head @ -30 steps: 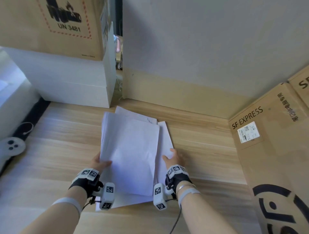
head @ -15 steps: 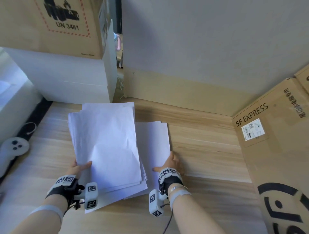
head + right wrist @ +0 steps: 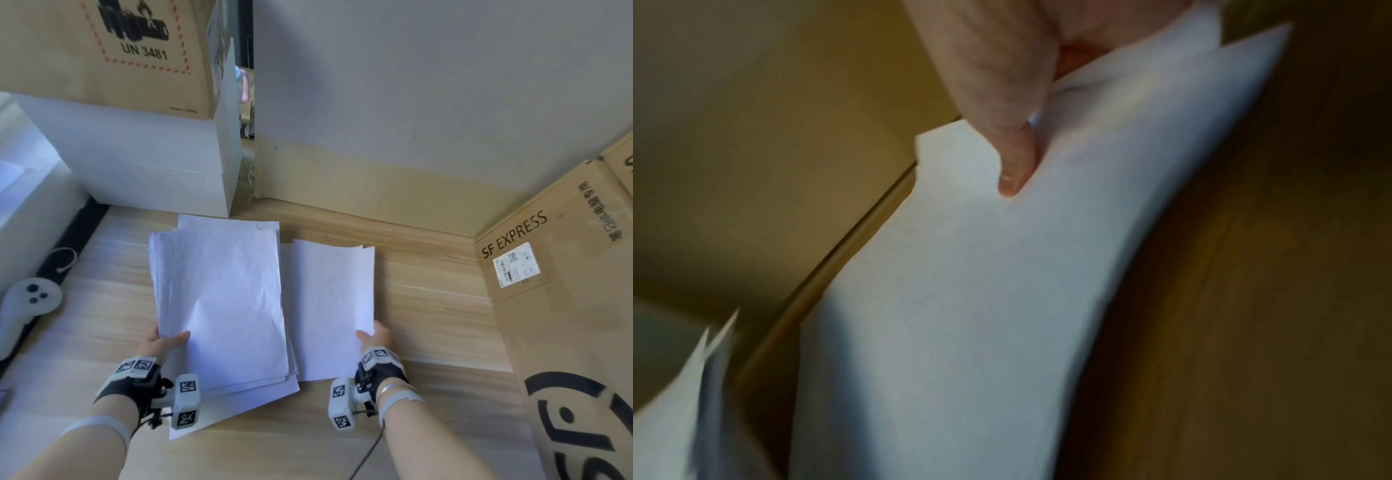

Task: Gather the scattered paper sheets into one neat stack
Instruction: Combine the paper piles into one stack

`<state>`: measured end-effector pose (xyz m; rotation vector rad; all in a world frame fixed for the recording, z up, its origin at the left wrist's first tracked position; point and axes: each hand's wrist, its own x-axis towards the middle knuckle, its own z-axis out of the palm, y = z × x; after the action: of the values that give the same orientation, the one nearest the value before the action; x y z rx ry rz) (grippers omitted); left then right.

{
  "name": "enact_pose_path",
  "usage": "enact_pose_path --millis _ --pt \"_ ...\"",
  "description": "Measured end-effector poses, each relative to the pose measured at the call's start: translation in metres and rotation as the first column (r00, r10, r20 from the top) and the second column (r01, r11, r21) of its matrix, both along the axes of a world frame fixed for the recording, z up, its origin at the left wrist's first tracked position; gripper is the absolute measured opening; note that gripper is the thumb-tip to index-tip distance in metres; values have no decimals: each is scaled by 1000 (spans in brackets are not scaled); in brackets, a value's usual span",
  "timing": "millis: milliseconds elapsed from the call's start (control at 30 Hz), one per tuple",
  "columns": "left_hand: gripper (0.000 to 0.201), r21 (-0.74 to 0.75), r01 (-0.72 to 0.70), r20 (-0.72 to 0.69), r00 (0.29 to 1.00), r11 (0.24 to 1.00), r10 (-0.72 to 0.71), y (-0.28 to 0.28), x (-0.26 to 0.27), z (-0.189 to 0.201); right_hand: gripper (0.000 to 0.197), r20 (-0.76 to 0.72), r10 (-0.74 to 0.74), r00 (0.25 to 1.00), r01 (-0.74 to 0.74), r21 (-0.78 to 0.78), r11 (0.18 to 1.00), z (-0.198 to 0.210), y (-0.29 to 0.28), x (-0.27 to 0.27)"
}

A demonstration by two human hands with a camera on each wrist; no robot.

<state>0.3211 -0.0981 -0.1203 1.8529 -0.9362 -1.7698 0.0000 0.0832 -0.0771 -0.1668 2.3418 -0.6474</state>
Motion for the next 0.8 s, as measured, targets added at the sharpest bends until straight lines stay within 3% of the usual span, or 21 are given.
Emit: enact_pose_path --millis 167,267,367,500,633,800 --pt "51 -5 77 20 997 997 -77 2 -5 3 24 -97 -223 970 203 -183 962 12 21 -39" --pt "50 -7 98 11 995 995 -98 5 -13 9 12 -114 -286 952 245 -281 928 18 17 -52" --pt "47 -16 113 -10 993 993 -113 9 -25 15 19 -51 -292 955 256 -358 898 21 2 -49" --pt "47 -10 179 -40 983 984 -179 16 -47 16 29 63 -98 993 114 -342 933 9 -22 -13" --pt "51 9 243 -57 969 970 -242 25 -65 17 50 160 102 982 -85 -111 990 -16 -26 25" --pt "49 15 284 -28 959 959 -284 24 -75 23 52 59 375 925 -377 33 926 -17 -29 39"
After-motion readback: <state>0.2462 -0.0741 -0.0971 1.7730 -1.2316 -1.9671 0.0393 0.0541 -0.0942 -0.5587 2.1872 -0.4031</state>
